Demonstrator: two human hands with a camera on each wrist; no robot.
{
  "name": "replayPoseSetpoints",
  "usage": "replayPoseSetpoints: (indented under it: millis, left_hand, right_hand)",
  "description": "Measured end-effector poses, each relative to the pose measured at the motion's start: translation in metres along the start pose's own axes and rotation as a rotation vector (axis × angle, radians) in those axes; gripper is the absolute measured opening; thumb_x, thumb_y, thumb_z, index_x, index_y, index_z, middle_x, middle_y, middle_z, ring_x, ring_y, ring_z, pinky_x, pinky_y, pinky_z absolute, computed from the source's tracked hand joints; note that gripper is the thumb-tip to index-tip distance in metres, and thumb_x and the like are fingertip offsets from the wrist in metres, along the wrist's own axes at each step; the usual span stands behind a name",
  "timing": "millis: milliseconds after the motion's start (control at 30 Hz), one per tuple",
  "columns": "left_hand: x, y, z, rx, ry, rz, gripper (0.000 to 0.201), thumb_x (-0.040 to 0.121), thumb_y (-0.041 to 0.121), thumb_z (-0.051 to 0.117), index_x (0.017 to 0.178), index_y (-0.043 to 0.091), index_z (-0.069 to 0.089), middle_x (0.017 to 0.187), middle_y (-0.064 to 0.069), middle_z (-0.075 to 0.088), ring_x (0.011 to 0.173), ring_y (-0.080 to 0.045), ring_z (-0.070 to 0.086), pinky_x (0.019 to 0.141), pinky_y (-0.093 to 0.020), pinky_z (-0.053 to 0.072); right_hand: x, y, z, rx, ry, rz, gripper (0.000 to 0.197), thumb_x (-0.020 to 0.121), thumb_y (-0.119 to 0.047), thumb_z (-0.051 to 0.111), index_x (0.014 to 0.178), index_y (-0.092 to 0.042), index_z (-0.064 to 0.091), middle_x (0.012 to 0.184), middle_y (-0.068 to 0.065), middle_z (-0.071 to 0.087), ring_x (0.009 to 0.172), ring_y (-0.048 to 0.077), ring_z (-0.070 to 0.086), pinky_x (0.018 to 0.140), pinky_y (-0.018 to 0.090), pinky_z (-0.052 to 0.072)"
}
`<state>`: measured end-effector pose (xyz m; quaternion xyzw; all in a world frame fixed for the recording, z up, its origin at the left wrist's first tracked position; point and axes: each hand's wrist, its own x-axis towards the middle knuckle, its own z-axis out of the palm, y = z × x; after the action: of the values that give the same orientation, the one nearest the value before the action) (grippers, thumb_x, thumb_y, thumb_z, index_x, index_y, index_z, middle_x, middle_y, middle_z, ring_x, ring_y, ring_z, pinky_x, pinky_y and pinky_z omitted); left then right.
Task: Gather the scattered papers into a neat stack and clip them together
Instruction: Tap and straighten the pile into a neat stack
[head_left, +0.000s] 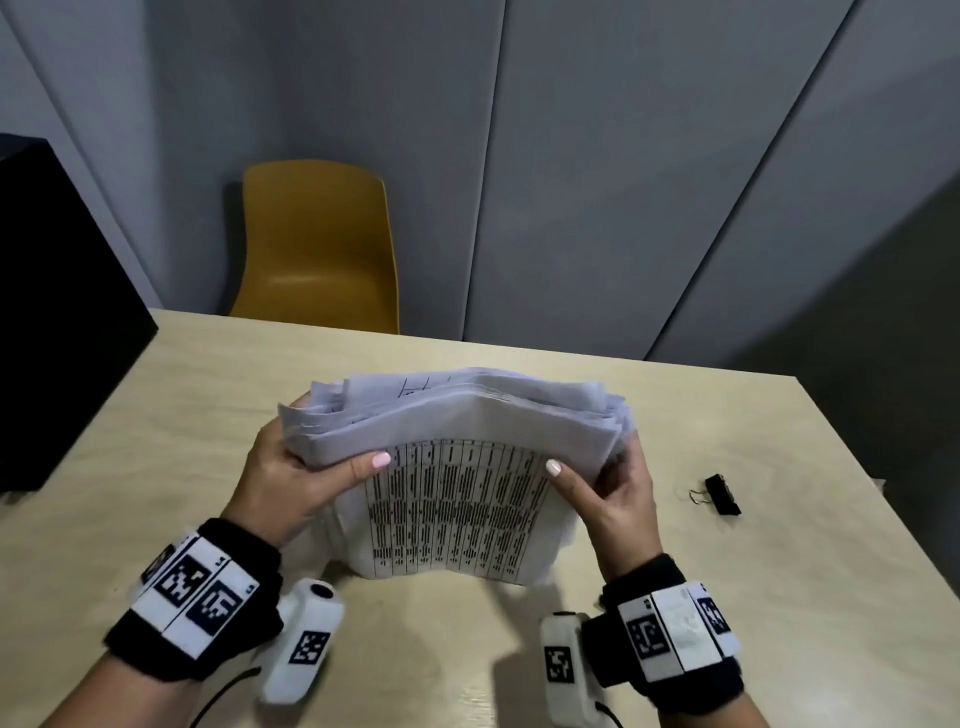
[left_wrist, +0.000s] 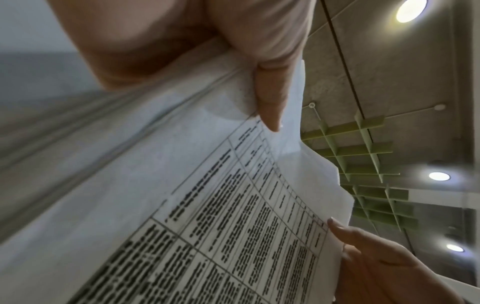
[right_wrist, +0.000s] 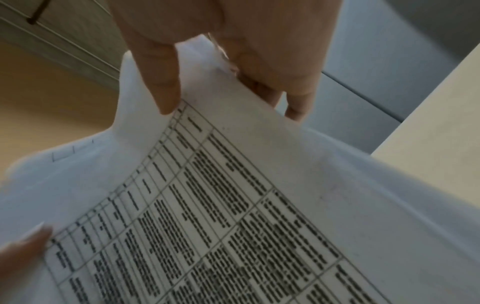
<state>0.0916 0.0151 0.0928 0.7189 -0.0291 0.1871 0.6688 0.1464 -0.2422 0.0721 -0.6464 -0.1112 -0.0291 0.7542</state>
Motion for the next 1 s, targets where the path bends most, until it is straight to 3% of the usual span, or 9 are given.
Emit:
replayPoseSetpoints:
  millis: [167,300,367,467,567,767,833,933,1000]
  left_hand:
    - [0.0,0.004,0.004,-0.036,-0.002,0.005,0.073,0.041,0.032,0.084,0.11,0.022,0.061,0.102,0.008,0.072,0.095,-0.004,0.066,0.077,-0.016,0.053]
    - [0.001,0.004,-0.001,-0.1,0.004,0.017,0.073,0.037,0.037,0.088,0.105,0.036,0.064,0.105,0.015,0.07,0.098,0.0,0.064,0.081,-0.015,0.051]
    - [0.001,0.006,0.001,-0.042,-0.026,0.043,0.075,0.041,0.031,0.084,0.112,0.034,0.059,0.11,0.01,0.067,0.099,0.001,0.062,0.079,-0.011,0.049]
    - [0.003,0.006,0.001,-0.024,-0.007,0.038,0.085,0.038,0.044,0.087,0.116,0.031,0.056,0.115,0.003,0.062,0.103,-0.003,0.061,0.078,-0.012,0.05]
    - [0.002,0.005,-0.001,0.022,0.003,0.039,0.087,0.038,0.058,0.084,0.117,0.03,0.056,0.11,0.011,0.066,0.099,0.0,0.061,0.083,-0.012,0.049]
    - [0.0,-0.006,-0.004,0.024,0.021,0.027,0.082,0.042,0.043,0.088,0.117,0.027,0.056,0.112,0.005,0.063,0.101,-0.002,0.059,0.087,-0.013,0.048]
    - [-0.001,-0.009,-0.001,0.0,0.032,-0.012,0.066,0.049,0.023,0.089,0.109,0.028,0.062,0.102,0.009,0.07,0.095,0.001,0.063,0.083,-0.012,0.049]
    - [-0.001,-0.012,0.012,0.079,0.117,-0.004,0.028,0.067,0.012,0.08,0.08,0.036,0.073,0.078,0.026,0.071,0.079,0.007,0.066,0.073,-0.008,0.05]
    - [0.001,-0.011,0.017,0.124,0.168,0.029,0.03,0.077,0.002,0.07,0.075,0.032,0.072,0.073,0.03,0.069,0.075,0.009,0.066,0.071,-0.006,0.049]
  right_hand:
    - [0.001,-0.015,0.01,-0.016,-0.075,-0.079,0.059,0.062,-0.027,0.073,0.115,-0.019,0.051,0.107,-0.001,0.065,0.097,0.012,0.062,0.087,0.027,0.05]
    - [0.005,-0.017,0.008,0.082,-0.023,-0.046,0.082,0.058,-0.028,0.073,0.131,-0.018,0.036,0.117,0.012,0.059,0.098,0.008,0.063,0.086,0.025,0.051]
    - [0.004,-0.018,0.011,0.038,-0.069,-0.052,0.086,0.062,-0.019,0.076,0.136,-0.019,0.032,0.122,0.01,0.058,0.105,0.012,0.061,0.091,0.028,0.05]
    - [0.005,-0.014,0.012,0.042,-0.054,-0.054,0.088,0.065,-0.009,0.071,0.141,-0.019,0.027,0.115,0.008,0.06,0.1,0.01,0.063,0.088,0.022,0.051]
    - [0.007,-0.013,0.009,0.058,0.002,-0.015,0.097,0.058,-0.023,0.079,0.14,-0.023,0.029,0.107,0.012,0.063,0.093,0.011,0.065,0.086,0.028,0.051]
    - [0.01,-0.002,0.003,-0.003,0.005,0.005,0.095,0.058,-0.018,0.078,0.139,-0.023,0.031,0.113,0.007,0.062,0.102,0.016,0.063,0.09,0.031,0.052]
    - [0.013,0.003,0.003,-0.041,-0.009,0.027,0.08,0.059,-0.013,0.081,0.13,-0.015,0.042,0.111,0.001,0.065,0.1,0.012,0.063,0.086,0.027,0.053]
    - [0.013,0.008,0.012,-0.057,0.013,0.036,0.033,0.071,0.009,0.072,0.091,-0.015,0.061,0.077,-0.011,0.073,0.073,0.002,0.065,0.066,0.017,0.053]
    - [0.011,0.004,0.017,-0.056,0.045,-0.01,0.029,0.074,0.013,0.066,0.082,-0.015,0.062,0.068,-0.015,0.072,0.065,-0.001,0.064,0.062,0.014,0.052]
